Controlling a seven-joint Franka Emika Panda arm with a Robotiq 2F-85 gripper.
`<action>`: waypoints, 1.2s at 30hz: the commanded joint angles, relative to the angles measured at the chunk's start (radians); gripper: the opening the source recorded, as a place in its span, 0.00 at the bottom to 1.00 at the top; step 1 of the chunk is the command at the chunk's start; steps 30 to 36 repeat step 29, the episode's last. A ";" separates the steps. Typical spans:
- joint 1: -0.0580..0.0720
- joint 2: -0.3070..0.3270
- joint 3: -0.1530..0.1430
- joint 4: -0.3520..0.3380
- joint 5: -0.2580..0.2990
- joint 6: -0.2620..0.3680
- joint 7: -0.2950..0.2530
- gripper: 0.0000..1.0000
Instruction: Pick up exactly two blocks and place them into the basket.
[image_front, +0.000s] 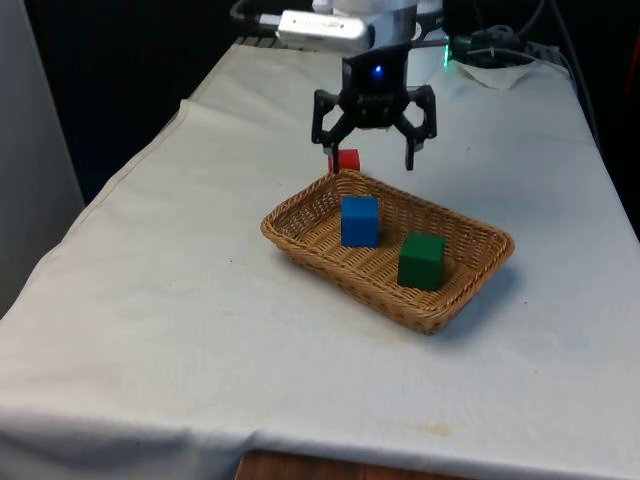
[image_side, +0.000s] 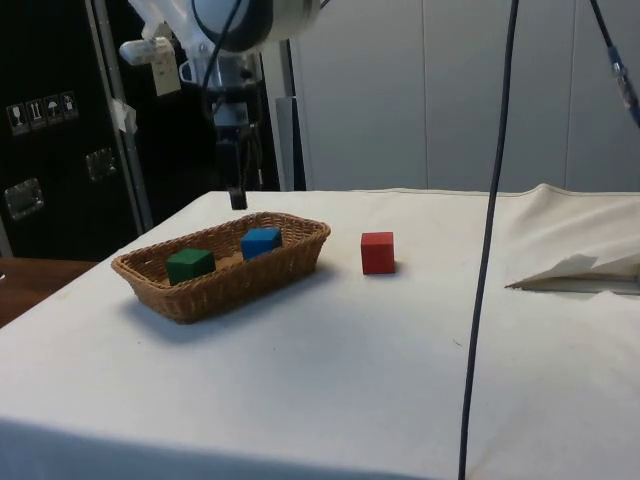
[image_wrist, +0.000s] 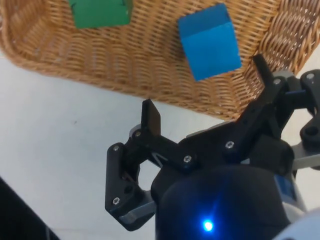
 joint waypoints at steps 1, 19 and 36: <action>0.009 -0.018 -0.004 -0.003 -0.012 -0.015 0.007 1.00; 0.013 -0.138 0.006 -0.020 -0.023 -0.077 0.086 1.00; 0.013 -0.171 0.005 -0.016 -0.028 -0.098 0.150 1.00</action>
